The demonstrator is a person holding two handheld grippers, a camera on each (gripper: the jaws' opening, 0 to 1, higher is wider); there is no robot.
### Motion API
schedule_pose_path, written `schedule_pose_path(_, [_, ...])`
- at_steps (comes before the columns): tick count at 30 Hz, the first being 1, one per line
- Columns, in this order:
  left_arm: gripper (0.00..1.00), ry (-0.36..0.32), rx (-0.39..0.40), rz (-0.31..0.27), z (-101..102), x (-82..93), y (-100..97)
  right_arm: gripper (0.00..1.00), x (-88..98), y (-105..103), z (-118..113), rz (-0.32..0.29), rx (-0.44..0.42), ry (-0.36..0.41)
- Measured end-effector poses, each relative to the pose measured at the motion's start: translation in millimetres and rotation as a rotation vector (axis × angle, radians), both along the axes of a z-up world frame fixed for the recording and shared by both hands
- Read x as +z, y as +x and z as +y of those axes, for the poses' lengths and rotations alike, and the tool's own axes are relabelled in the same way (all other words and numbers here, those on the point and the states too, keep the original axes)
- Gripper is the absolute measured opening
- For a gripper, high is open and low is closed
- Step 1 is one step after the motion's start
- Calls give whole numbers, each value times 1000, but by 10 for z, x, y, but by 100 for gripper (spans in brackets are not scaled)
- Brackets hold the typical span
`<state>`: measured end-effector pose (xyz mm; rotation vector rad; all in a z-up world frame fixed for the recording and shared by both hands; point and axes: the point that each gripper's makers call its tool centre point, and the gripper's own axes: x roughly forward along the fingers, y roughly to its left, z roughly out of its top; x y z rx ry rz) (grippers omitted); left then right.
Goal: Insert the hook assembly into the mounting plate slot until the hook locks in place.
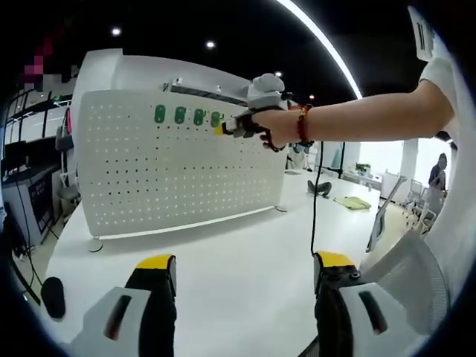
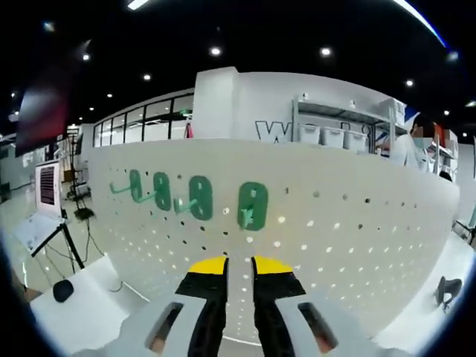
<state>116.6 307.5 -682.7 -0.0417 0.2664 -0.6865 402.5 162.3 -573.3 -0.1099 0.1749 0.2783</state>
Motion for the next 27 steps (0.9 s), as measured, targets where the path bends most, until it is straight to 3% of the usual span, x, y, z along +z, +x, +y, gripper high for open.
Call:
schedule_pose_path(7, [78, 26, -21, -4, -60, 41, -15, 34, -51, -161, 89, 7, 92, 45])
schedule_pose_path(10, [78, 37, -30, -10, -98, 77, -24, 36, -74, -268, 129, -10, 122, 21])
schedule_pose_path(14, [78, 47, -42, -14, -140, 100, -42, 42, -152, -411, 221, 1, 191, 77])
schedule_pose_path(16, [78, 52, -49, -15, -162, 99, -59, 44, -230, -508, 247, 4, 222, 35])
schedule_pose_path(21, [78, 67, -74, -6, -238, 87, -100, 47, -305, -706, 197, 16, 236, 98])
schedule_pose_path(27, [78, 77, -97, -6, -300, 103, -112, 50, -366, -1092, 165, 30, 289, 127])
